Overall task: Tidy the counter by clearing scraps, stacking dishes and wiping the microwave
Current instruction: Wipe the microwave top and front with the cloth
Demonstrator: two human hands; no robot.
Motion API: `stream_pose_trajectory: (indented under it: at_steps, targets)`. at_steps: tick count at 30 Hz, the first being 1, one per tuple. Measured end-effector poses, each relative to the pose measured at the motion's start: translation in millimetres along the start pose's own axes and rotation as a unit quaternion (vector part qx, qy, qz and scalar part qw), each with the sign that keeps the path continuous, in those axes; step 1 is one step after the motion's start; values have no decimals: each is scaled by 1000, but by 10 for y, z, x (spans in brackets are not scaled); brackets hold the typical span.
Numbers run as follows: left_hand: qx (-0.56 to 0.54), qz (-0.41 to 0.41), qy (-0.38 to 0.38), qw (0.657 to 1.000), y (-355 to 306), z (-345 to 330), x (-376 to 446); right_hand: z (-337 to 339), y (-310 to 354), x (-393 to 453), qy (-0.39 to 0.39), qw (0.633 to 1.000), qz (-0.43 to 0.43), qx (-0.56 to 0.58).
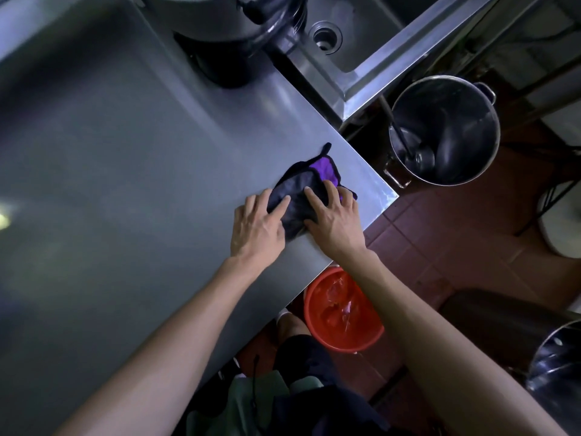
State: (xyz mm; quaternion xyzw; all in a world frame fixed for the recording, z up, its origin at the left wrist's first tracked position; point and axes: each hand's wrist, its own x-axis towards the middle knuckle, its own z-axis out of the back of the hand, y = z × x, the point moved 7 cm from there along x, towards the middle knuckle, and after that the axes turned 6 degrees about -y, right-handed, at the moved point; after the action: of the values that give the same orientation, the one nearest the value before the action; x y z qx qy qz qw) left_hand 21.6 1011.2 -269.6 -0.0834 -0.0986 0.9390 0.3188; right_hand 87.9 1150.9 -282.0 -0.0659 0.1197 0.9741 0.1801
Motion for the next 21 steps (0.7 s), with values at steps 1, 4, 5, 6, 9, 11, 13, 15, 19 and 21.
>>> stream_pose_trajectory:
  at_steps: [1, 4, 5, 6, 9, 11, 13, 15, 19, 21]
  targets:
    - [1, 4, 1, 1000, 12, -10, -31, 8, 45, -19, -9, 1000, -4, 3]
    - [-10, 3, 17, 1000, 42, -50, -121, 21, 173, -89, -24, 999, -15, 42]
    - [-24, 7, 17, 1000, 59, -43, -145, 18, 211, -117, -27, 997, -21, 63]
    - [-38, 14, 14, 999, 79, -23, -166, 15, 246, -145, -31, 996, -25, 86]
    - [-76, 26, 9, 997, 166, 62, -254, -8, 382, -254, -47, 988, -20, 146]
    - [-85, 32, 1, 996, 279, 133, -363, -39, 515, -334, -54, 983, -5, 175]
    - [-89, 48, -12, 995, 443, 212, -524, -87, 696, -413, -51, 980, 8, 194]
    - [-98, 74, -24, 992, 639, 295, -719, -130, 938, -485, -45, 977, 21, 209]
    - [-128, 147, -59, 979, 1127, 552, -1201, -148, 1565, -662, -33, 970, 66, 233]
    - [-130, 171, -84, 973, 1375, 751, -1513, -117, 1927, -793, -33, 964, 106, 243]
